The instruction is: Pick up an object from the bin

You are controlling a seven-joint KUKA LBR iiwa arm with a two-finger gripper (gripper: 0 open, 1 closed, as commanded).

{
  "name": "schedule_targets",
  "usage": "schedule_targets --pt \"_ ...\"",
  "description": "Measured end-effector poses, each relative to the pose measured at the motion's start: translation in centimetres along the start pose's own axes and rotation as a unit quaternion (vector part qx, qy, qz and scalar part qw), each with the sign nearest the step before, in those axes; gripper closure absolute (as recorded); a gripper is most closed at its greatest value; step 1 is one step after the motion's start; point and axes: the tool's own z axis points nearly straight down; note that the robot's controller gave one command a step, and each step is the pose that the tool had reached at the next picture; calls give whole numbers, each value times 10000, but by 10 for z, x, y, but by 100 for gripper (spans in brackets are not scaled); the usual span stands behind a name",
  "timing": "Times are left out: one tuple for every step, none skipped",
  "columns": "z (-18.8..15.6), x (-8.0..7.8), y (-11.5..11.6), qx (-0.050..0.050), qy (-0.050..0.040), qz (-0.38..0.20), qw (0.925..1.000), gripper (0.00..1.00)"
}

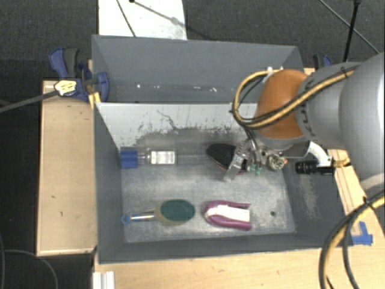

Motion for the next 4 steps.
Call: schedule_targets --pt "-48 12 -5 -12 16 -12 10000 100" --pt "-106 25 -11 -15 19 -30 10000 100" --pt "-102 26 -11 2 45 -33 10000 0" --pt "-18 14 11 -13 29 -155 9999 0"
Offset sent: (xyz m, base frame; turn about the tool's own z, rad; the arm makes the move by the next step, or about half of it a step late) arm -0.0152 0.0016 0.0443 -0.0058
